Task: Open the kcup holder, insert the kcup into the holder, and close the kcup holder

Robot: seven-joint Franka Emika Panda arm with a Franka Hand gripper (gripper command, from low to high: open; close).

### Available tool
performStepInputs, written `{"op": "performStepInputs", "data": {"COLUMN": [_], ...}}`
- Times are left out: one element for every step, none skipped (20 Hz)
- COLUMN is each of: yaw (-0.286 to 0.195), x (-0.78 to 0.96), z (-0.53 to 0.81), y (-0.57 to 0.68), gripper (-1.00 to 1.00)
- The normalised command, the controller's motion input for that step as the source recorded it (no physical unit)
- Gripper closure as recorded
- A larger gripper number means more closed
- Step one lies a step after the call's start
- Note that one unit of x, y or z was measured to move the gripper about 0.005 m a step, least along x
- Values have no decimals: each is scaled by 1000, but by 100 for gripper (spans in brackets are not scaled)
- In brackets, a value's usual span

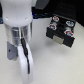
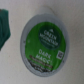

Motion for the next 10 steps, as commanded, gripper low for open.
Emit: {"op": "performStepInputs", "data": {"yaw": [-99,-95,-98,0,0,0,0,0,0,1], "x": [424,405,389,77,206,274,314,311,289,274], "z": [14,19,17,0,0,23,51,57,34,20], "y": [2,21,36,26,200,320,380,406,394,397], "gripper": [-100,-100,-100,-100,-100,-100,-100,-100,-100,-100]}}
